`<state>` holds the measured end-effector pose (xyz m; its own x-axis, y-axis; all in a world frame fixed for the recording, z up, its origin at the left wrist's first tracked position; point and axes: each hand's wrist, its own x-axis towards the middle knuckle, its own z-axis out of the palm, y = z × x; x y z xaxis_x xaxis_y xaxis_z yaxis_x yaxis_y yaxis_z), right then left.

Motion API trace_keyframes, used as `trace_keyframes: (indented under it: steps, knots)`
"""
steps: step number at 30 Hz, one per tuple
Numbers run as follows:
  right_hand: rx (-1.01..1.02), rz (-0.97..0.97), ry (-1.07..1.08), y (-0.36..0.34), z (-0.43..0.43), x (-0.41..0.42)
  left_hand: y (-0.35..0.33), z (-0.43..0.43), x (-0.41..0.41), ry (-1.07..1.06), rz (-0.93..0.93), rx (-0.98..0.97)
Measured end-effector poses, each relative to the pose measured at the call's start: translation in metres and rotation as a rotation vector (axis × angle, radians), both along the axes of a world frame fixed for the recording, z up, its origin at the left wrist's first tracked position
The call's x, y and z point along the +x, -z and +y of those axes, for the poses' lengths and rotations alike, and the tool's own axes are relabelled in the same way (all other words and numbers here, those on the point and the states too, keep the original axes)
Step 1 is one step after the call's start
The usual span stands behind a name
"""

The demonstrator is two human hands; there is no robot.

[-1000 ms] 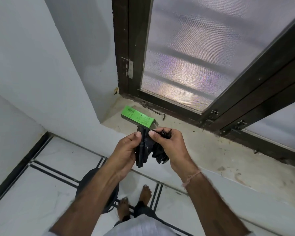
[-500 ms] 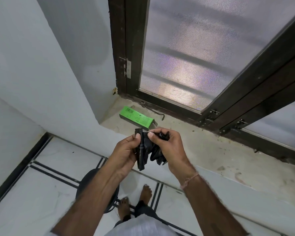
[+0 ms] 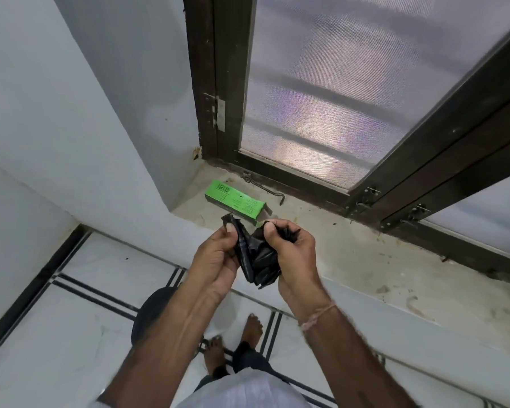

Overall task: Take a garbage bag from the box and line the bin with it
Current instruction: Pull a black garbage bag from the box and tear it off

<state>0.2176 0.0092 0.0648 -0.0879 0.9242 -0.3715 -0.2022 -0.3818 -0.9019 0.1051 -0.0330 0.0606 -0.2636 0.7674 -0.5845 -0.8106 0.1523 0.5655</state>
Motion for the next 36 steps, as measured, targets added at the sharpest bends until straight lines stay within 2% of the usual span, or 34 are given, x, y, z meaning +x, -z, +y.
trace_keyframes:
  steps: [4, 10, 14, 16, 20, 23, 25, 27, 29, 31, 34, 36]
  knots:
    - [-0.120, 0.227, 0.106, -0.002, 0.012, 0.010, 0.004, 0.000, -0.016, -0.116, -0.021, -0.034]
    - [-0.232, 0.324, 0.116, 0.005, 0.012, 0.014, 0.008, 0.006, -0.018, -0.124, 0.001, -0.066]
    - [-0.190, 0.323, 0.134, -0.003, 0.024, 0.032, 0.015, 0.001, -0.035, -0.161, 0.050, -0.089]
    - [-0.124, 0.241, 0.070, -0.007, 0.029, 0.045, 0.020, -0.002, -0.044, -0.175, 0.069, -0.091]
    - [0.099, -0.245, -0.362, -0.012, 0.014, 0.047, 0.017, 0.003, -0.038, -0.115, 0.006, 0.003]
    - [0.131, -0.402, -0.544, 0.003, 0.002, 0.030, 0.011, 0.012, -0.029, -0.102, -0.039, 0.060]
    - [0.159, -0.417, -0.506, 0.013, -0.001, 0.021, 0.009, 0.017, -0.027, -0.107, -0.026, 0.087]
    - [0.176, -0.372, -0.381, 0.016, 0.001, 0.019, 0.010, 0.019, -0.025, -0.076, 0.029, 0.067]
    - [0.164, -0.318, -0.286, 0.017, 0.005, 0.025, 0.010, 0.020, -0.022, 0.007, 0.180, -0.018]
    - [0.143, -0.282, -0.257, 0.019, 0.008, 0.030, 0.012, 0.020, -0.020, 0.061, 0.296, -0.082]
    - [0.120, -0.223, -0.242, 0.022, 0.011, 0.036, 0.017, 0.022, -0.014, 0.094, 0.362, -0.119]
    - [0.098, -0.202, -0.167, 0.025, 0.017, 0.041, 0.023, 0.028, -0.015, 0.117, 0.561, -0.126]
